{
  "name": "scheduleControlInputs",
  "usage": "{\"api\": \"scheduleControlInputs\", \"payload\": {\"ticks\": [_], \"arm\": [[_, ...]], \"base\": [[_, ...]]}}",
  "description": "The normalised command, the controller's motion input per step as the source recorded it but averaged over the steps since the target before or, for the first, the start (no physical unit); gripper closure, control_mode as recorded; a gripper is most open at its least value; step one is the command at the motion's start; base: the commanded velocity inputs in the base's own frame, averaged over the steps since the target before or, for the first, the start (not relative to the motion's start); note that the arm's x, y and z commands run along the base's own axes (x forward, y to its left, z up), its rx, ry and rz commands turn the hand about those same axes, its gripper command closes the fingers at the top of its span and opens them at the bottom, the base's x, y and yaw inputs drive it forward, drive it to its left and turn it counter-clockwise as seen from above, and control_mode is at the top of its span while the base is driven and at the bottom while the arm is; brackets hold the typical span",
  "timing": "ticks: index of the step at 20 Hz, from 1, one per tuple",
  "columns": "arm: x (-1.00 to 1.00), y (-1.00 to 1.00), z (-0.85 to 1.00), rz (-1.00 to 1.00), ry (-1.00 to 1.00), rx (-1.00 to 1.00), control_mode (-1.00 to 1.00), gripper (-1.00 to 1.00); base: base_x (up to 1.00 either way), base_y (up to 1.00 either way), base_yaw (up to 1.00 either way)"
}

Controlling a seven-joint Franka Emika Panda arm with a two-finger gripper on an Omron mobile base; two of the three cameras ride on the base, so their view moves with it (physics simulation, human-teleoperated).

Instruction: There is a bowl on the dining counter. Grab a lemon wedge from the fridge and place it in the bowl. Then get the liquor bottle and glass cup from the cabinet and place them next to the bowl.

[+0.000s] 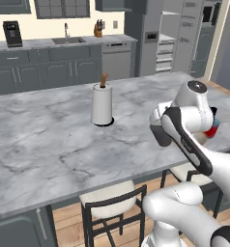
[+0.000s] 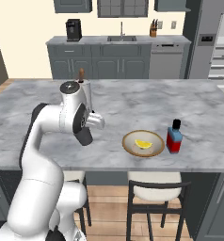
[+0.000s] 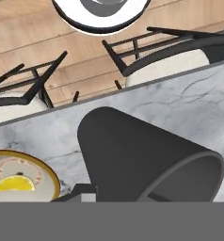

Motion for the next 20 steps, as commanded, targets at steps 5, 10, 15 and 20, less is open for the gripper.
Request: {"api": "scheduleControlInputs", "payload": {"ticks": [5, 10, 15, 20], "arm": [[0.47, -0.02, -0.26, 0.0, 0.01, 0.01, -1.0, 1.0], [0.42, -0.1, -0.27, 0.0, 0.0, 0.0, -1.0, 1.0], [0.2, -0.36, -0.14, 0.0, 0.06, 0.0, -1.0, 1.0], [0.23, -0.36, -0.22, 0.0, 0.05, 0.03, -1.0, 1.0]], "base": [[0.0, 0.0, 0.0], [0.0, 0.0, 0.0], [0.0, 0.0, 0.0], [0.0, 0.0, 0.0]]}}
